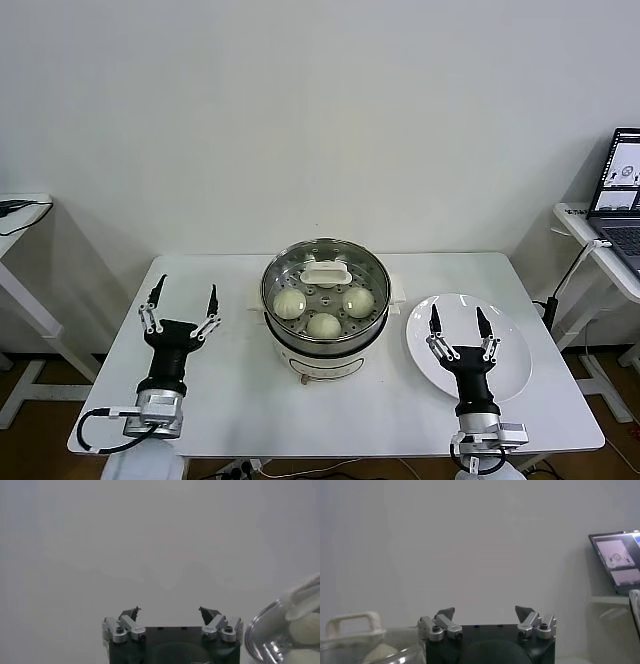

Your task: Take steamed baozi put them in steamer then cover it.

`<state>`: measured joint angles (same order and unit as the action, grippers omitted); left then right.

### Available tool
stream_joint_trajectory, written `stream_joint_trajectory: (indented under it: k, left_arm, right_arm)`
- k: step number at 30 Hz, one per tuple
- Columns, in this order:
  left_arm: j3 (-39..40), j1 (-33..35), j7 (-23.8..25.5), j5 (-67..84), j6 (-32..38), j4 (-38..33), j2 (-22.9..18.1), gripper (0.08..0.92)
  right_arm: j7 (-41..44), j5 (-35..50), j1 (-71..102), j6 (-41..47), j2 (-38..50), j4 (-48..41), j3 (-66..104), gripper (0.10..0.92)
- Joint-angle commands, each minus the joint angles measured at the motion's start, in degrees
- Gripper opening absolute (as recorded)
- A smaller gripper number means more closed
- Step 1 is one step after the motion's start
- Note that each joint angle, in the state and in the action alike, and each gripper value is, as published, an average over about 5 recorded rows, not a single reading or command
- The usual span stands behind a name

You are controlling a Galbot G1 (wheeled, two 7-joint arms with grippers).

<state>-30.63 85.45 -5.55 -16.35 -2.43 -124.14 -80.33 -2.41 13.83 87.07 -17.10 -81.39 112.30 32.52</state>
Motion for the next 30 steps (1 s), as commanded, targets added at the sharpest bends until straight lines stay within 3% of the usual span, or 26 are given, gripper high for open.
stream_joint_trajectory:
  k: [1,30]
  left_arm:
    - [-5.23,2.94,1.15,9.85,5.68,3.09,-0.51,0.823]
    - [-4.17,6.22,4.43,6.84,7.19,2.68,0.99,0.823]
  right_arm:
    - [-0.29,-1.05,0.47,1.29,-0.23,1.66,-0.16,0.823]
    - [0.16,-2.78,3.3,5.37,0.98,4.56,0.19,0.823]
